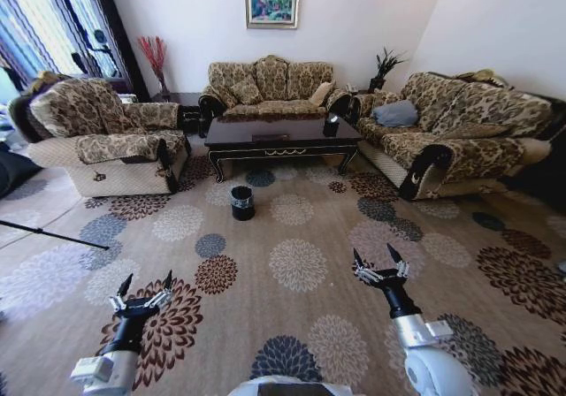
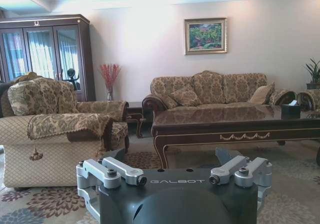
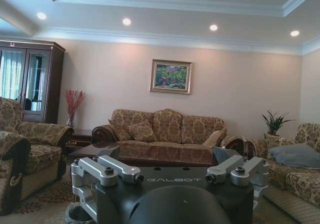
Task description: Move to the front of the table and pick up the trash from the floor, then place it into the trash bin.
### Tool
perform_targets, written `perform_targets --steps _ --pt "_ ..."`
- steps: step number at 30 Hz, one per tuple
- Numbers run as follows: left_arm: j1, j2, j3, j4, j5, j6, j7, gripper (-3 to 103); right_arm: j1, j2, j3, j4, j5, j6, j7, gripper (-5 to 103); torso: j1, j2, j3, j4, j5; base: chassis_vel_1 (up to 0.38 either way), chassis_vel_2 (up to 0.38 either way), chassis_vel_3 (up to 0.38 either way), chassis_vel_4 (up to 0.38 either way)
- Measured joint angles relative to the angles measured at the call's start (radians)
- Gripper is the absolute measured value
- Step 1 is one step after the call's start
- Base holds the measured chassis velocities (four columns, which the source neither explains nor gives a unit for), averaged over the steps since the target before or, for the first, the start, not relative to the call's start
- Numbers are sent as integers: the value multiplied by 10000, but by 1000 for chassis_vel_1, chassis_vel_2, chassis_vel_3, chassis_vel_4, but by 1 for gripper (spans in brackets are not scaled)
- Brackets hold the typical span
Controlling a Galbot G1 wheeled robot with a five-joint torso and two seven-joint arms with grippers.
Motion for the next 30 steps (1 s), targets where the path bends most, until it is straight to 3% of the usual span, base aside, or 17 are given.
perform_targets --steps 30 --pt "0 0 0 0 0 0 0 100 0 0 0 0 0 0 0 100 -3 -4 -3 0 0 0 0 0 0"
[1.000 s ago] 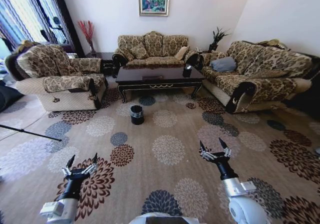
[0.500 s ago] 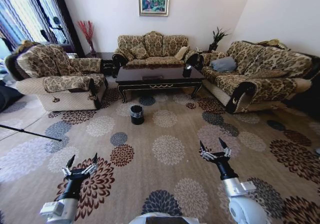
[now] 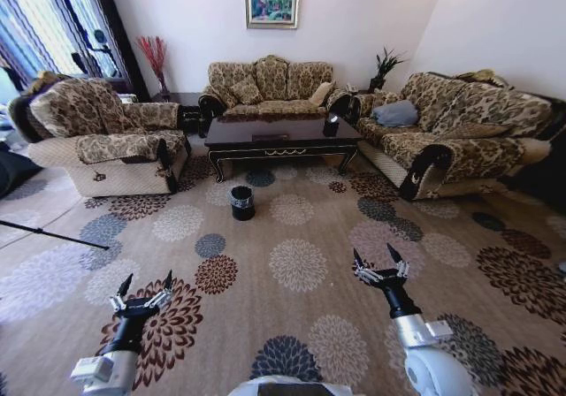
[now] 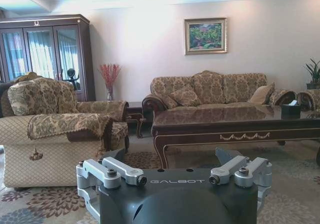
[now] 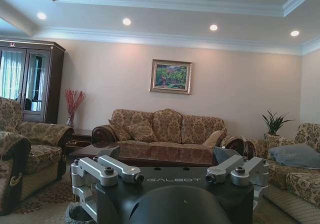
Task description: Move to the front of the table and pick up the trash from the floor, then place it into the trash bin.
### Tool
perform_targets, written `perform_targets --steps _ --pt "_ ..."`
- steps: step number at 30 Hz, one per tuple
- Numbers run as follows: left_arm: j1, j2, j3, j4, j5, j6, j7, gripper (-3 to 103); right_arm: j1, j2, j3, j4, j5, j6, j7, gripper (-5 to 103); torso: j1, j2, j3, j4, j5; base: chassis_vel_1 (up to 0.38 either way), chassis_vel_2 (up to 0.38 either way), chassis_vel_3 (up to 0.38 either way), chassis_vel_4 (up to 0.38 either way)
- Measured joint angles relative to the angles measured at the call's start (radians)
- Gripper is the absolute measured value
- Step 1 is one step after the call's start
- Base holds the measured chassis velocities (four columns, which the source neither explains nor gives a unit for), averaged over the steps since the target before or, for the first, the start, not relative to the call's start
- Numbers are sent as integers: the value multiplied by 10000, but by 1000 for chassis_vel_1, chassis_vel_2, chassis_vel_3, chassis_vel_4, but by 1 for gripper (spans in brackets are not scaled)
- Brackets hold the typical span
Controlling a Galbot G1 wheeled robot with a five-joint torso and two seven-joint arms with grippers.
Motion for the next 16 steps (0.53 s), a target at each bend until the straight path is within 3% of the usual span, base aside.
perform_targets --steps 16 --pt "0 0 0 0 0 0 0 100 0 0 0 0 0 1 0 100 0 -1 0 0 0 0 0 0 0"
